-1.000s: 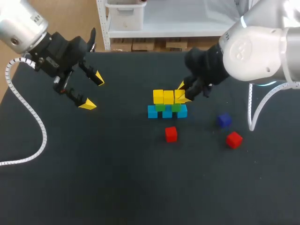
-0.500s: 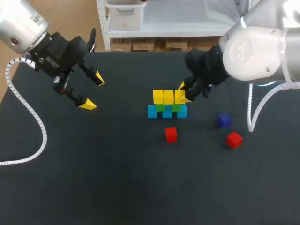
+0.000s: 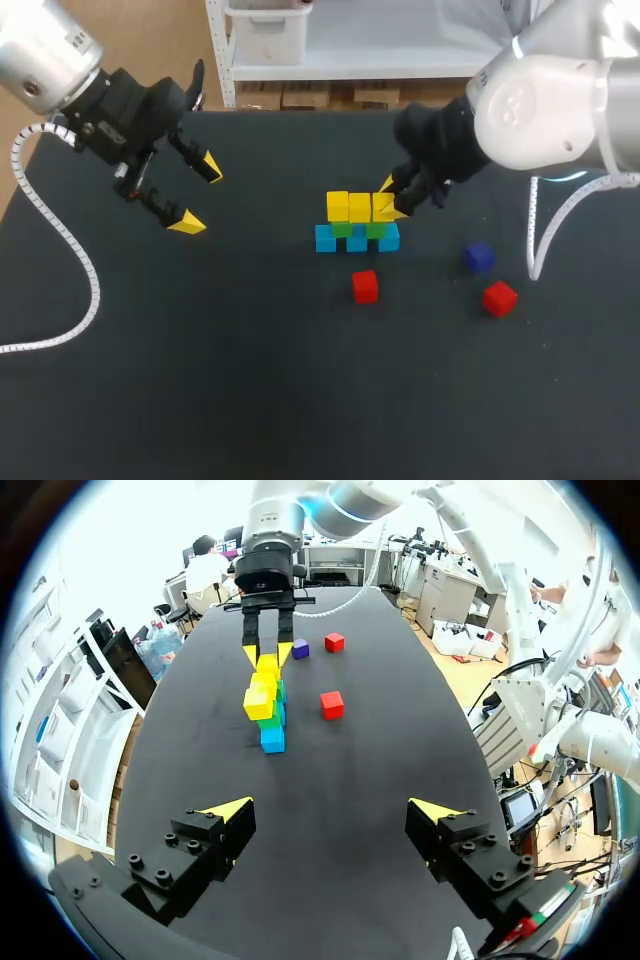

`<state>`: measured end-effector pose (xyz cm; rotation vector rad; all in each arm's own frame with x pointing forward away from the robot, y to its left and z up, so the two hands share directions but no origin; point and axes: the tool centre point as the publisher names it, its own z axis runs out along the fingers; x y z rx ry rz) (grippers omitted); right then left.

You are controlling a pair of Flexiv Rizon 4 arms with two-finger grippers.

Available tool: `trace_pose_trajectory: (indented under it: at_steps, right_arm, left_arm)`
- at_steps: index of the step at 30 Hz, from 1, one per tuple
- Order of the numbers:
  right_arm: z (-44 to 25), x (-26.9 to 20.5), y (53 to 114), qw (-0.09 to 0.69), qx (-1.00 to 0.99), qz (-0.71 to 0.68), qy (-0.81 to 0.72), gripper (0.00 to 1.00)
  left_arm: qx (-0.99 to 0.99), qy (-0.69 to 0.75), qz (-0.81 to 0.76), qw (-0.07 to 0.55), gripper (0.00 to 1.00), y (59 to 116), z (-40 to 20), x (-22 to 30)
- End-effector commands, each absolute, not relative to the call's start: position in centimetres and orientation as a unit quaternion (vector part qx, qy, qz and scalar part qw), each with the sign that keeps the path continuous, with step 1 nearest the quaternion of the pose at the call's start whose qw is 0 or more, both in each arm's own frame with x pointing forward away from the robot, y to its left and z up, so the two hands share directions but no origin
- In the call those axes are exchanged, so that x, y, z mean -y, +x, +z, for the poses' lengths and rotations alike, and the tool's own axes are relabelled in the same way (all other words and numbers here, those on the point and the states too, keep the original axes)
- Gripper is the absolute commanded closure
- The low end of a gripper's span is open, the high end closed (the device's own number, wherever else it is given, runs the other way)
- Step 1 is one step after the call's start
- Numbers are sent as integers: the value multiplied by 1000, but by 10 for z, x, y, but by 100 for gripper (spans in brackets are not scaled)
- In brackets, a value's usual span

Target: Place the blue cubes, place green cubes on the blue cubes, place the yellow cubes on the green cubes, then place the red cubes on the yellow cubes, and place purple cube on the red cubes.

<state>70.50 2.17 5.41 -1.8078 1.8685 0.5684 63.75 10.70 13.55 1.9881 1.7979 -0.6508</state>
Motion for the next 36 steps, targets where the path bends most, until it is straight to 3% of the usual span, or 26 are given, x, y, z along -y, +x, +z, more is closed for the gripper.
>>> trace_pose_trajectory:
  at_steps: [1, 34, 36]
  right_arm:
    - [54, -23, 707, 237, -681, 210, -660, 100]
    - [51, -22, 705, 233, -681, 213, -660, 100]
    - [51, -22, 705, 233, -681, 213, -660, 93]
  left_arm:
    - [-639, 709, -232, 190, 0, 639, 135, -107]
    - [-639, 709, -232, 190, 0, 639, 135, -107]
    - [-639, 709, -232, 190, 0, 639, 135, -107]
